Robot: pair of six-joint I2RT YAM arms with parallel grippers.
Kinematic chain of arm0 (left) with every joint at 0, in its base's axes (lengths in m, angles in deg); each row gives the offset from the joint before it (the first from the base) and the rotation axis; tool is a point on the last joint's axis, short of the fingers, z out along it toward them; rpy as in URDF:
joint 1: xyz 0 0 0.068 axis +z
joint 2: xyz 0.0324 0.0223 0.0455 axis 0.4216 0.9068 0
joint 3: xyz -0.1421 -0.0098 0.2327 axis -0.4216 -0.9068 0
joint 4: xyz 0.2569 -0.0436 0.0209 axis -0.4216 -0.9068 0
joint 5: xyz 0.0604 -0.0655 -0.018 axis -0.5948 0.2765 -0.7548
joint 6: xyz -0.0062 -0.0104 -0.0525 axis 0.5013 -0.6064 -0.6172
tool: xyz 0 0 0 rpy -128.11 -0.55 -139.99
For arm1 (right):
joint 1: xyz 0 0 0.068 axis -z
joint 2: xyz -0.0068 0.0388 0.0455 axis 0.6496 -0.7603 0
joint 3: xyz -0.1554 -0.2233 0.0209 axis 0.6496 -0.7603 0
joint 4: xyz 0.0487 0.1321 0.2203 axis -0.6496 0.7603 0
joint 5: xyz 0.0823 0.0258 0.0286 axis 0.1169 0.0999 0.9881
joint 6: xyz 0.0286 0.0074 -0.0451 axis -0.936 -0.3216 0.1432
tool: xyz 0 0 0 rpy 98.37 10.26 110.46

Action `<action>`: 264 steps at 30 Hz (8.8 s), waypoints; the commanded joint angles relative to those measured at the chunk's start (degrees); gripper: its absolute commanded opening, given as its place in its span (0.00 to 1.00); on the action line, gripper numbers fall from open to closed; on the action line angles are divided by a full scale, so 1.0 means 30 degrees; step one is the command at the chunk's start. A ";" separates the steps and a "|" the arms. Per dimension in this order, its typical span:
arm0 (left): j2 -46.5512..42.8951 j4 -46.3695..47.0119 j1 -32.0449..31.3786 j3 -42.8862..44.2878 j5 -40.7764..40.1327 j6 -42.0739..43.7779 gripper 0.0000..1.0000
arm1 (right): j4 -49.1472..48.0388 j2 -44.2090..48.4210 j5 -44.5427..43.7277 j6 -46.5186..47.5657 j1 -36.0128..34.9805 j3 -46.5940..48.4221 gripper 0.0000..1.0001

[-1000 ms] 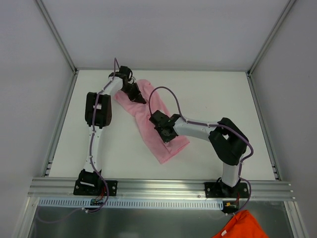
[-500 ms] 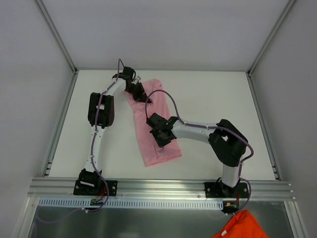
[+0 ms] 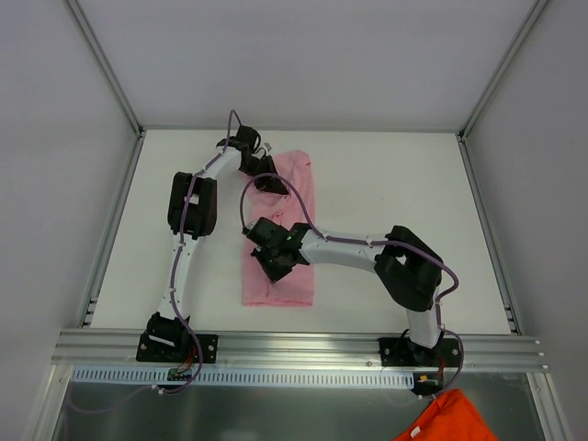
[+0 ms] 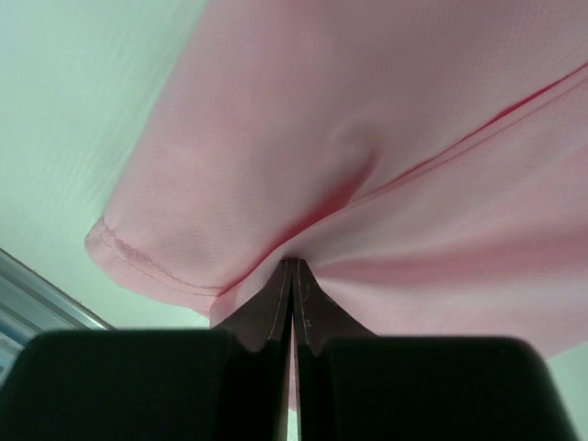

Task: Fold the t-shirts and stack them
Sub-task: Rotate the tshirt 90 degrees

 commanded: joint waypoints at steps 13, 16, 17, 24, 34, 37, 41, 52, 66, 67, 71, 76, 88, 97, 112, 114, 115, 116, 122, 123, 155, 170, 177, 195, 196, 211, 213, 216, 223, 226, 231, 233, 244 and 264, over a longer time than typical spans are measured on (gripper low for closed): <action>-0.2745 -0.0723 0.1837 0.0623 -0.1763 0.1264 0.38 | 0.3621 0.1988 -0.3553 0.1759 0.0148 0.1848 0.01; -0.3566 -0.0078 0.2335 0.0652 -0.1414 0.0708 0.63 | 0.4033 0.2369 -0.3964 0.2252 0.0148 0.1996 0.01; -0.3683 -0.0019 0.2423 0.0856 -0.1266 0.0590 0.71 | 0.4122 0.2661 -0.4052 0.2286 0.0148 0.1996 0.01; -0.4590 -0.0749 0.2483 0.0714 -0.1235 0.0794 0.99 | 0.4913 0.3805 -0.5691 0.2930 0.0265 0.2055 0.01; -0.9217 0.0187 0.1051 -0.6752 -0.1703 0.1204 0.99 | 0.4095 0.5241 -0.6514 0.3106 0.1379 -0.0580 0.01; -1.0067 0.0448 0.0784 -0.8391 -0.1968 0.1146 0.99 | 0.3334 0.5416 -0.6368 0.2932 0.1408 -0.1781 0.01; -1.1095 0.1270 -0.0004 -1.0593 -0.1996 0.0794 0.99 | 0.2455 0.5476 -0.5958 0.2521 0.1438 -0.3041 0.01; -1.1477 0.2091 -0.0827 -1.3409 -0.2845 0.0589 0.70 | 0.1838 0.5710 -0.5810 0.2462 0.1672 -0.3541 0.01; -1.3442 0.3234 -0.2027 -1.4082 -0.1820 0.0120 0.00 | 0.1837 0.6179 -0.5723 0.2608 0.2199 -0.4157 0.01; -1.3353 0.3350 -0.2261 -1.4287 -0.1821 0.0091 0.00 | 0.1867 0.6237 -0.5752 0.2637 0.2228 -0.4128 0.01; -1.2856 0.4258 -0.3548 -1.5138 -0.1645 -0.0202 0.00 | 0.2100 0.6646 -0.5839 0.2871 0.2433 -0.3777 0.01; -1.1392 0.4230 -0.4576 -1.5226 -0.1733 -0.0260 0.00 | 0.2715 0.7320 -0.6336 0.3282 0.2697 -0.2608 0.01; -1.1125 0.3263 -0.5397 -1.6484 -0.3110 -0.0465 0.00 | 0.4619 1.0746 -0.7772 0.4717 0.5066 0.0879 0.01; -1.1858 0.2208 -0.5574 -1.8037 -0.4925 -0.0788 0.00 | 0.5528 1.1774 -0.7949 0.6094 0.7031 0.4133 0.01; -1.3059 0.1681 -0.5574 -1.9038 -0.5690 -0.0731 0.00 | 0.5441 1.2098 -0.6866 0.6242 0.7766 0.3491 0.01; -1.3118 0.1681 -0.5545 -1.8365 -0.5747 -0.0437 0.00 | 0.5471 1.2097 -0.6341 0.5950 0.7766 0.3198 0.01; -1.3002 0.1623 -0.5545 -1.7230 -0.5631 -0.0320 0.00 | 0.5383 1.2126 -0.6193 0.5832 0.7766 0.2965 0.01; -1.2827 0.1565 -0.5545 -1.6523 -0.5398 -0.0087 0.00 | 0.5324 1.2155 -0.5988 0.5744 0.7766 0.2527 0.01; -1.1630 0.0191 -0.5487 -0.7369 -0.3841 0.0617 0.00 | 0.5148 1.2009 -0.5255 0.5246 0.7766 0.1237 0.01; -1.1624 -0.0306 -0.5457 -0.6186 -0.4162 0.0619 0.00 | 0.5148 1.2009 -0.5196 0.5245 0.7766 0.1118 0.01; -0.6878 -0.3007 0.1134 -0.3419 -1.7699 -0.3980 0.00 | 0.9483 1.8044 -0.5342 0.3312 0.7736 -0.3365 0.01; -0.4066 -0.3504 0.2190 -0.1926 -1.7320 -0.3483 0.00 | 1.1769 1.9509 -0.6309 0.3077 0.7707 -0.2810 0.01; -0.3305 -0.3183 0.2190 -0.1897 -1.6267 -0.3366 0.00 | 1.2150 1.9363 -0.6307 0.3164 0.7736 -0.1901 0.01; -0.2717 -0.0341 0.1487 -0.1896 -1.0936 -0.1521 0.00 | 1.1477 1.8924 -0.5957 0.3575 0.7736 -0.2780 0.01; -0.2718 0.0066 0.1371 -0.2041 -1.0614 -0.1404 0.00 | 1.1476 1.8923 -0.5957 0.3575 0.7678 -0.2780 0.01; -0.2159 -0.0047 0.0226 -0.0988 -0.9261 -0.0173 0.00 | 1.1301 1.9011 -0.5402 0.3605 0.7707 -0.3277 0.01; -0.2306 -0.0512 0.0314 -0.0755 -0.9992 -0.0056 0.00 | 1.1038 1.8982 -0.4848 0.3314 0.7736 -0.3452 0.01; -0.3184 -0.0691 0.0751 -0.0754 -1.1399 0.0237 0.05 | 1.0336 1.9186 -0.4523 0.2699 0.7707 -0.4534 0.01; -0.6023 -0.1418 0.2830 0.0065 -1.2394 0.0354 0.16 | 0.8695 1.9335 -0.2796 0.1965 0.7678 -0.6909 0.01; -0.7660 -0.1892 0.3069 -0.0254 -1.3450 0.0878 0.15 | 0.7758 1.8954 -0.1652 0.1268 0.7123 -0.7874 0.01; -1.0330 -0.1167 0.3098 -0.3723 -1.0830 0.1320 0.15 | 0.6118 1.8163 -0.1535 0.0529 0.5569 -0.9689 0.01; -1.1620 0.0063 0.2953 -0.5404 -0.7836 0.1263 0.12 | 0.4951 1.7667 -0.1038 0.0295 0.5394 -1.0248 0.01; -0.7821 0.1915 0.1284 -0.5064 -0.1878 -0.0053 0.00 | 0.3475 1.3563 0.0635 0.0118 0.3754 -0.8205 0.01; -0.2982 -0.4087 0.0696 -0.0929 -1.2132 -0.0289 0.00 | 0.9130 1.6315 -0.2849 0.0176 0.2726 -0.2343 0.01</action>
